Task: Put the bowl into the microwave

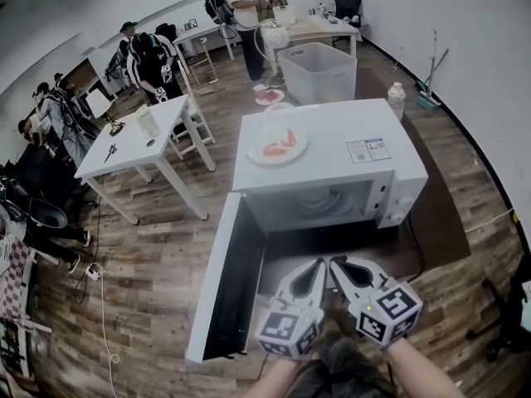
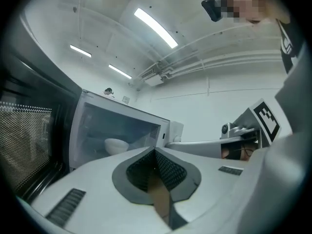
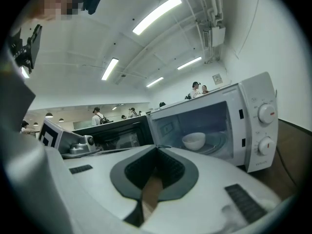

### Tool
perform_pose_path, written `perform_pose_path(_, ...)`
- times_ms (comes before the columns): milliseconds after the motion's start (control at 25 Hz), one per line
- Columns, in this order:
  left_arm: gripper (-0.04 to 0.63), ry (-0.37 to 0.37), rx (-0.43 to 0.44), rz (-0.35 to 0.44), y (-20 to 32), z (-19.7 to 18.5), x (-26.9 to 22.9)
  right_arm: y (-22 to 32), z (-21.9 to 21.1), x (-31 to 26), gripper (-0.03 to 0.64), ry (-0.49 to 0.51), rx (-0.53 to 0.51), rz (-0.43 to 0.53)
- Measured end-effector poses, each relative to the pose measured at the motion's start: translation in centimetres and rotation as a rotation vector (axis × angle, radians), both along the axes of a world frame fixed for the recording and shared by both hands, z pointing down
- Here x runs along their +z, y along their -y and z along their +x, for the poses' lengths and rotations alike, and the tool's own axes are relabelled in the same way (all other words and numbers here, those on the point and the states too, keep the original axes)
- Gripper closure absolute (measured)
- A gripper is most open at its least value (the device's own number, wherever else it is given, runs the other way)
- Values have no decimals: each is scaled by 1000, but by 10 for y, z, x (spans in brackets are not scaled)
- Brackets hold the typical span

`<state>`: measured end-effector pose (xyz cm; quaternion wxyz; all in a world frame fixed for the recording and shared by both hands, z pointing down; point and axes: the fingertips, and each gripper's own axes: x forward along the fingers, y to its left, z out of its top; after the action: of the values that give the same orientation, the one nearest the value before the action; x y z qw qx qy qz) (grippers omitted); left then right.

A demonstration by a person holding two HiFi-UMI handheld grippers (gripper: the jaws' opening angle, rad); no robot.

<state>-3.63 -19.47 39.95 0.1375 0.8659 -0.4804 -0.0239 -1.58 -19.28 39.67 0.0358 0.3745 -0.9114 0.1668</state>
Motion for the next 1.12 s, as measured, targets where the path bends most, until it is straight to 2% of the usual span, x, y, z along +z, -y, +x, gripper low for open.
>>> perform_pose_path(400, 595, -12, -3, 13, -31, -2, -20, -31, -1, -29, 615, -26, -5, 45)
perform_pose_path(560, 595, -44, 4, 20, -42, -1, -35, -46, 4, -38, 615, -8, 10, 49)
perform_pose_path(1120, 595, -37, 21, 36, -69, -3, -55, -76, 13, -46, 615, -9, -14, 42)
